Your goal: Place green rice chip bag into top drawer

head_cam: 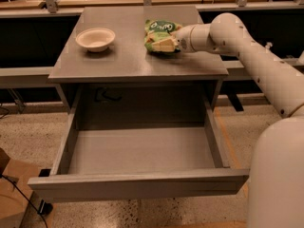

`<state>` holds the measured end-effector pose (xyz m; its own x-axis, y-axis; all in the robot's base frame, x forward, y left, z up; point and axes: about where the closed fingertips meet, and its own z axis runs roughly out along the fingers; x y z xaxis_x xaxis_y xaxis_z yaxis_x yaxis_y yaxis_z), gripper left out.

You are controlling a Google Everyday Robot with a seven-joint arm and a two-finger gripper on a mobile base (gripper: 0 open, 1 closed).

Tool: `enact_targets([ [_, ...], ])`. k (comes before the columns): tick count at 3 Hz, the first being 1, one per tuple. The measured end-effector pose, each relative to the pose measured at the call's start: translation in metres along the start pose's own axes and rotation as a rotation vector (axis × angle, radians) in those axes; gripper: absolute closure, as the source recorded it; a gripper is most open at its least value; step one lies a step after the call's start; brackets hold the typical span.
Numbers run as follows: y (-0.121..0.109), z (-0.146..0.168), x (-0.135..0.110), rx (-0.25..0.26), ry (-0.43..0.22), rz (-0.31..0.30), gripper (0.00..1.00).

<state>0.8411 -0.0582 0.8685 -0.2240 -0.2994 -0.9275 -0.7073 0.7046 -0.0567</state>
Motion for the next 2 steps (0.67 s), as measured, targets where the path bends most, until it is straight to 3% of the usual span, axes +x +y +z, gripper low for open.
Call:
enact_targets([
  [1,0.015,-0.031,-0.021,-0.021,-0.042,-0.063,0.95],
  [2,0.035,-0.074,-0.045,-0.099,-0.089,-0.123,1.00],
])
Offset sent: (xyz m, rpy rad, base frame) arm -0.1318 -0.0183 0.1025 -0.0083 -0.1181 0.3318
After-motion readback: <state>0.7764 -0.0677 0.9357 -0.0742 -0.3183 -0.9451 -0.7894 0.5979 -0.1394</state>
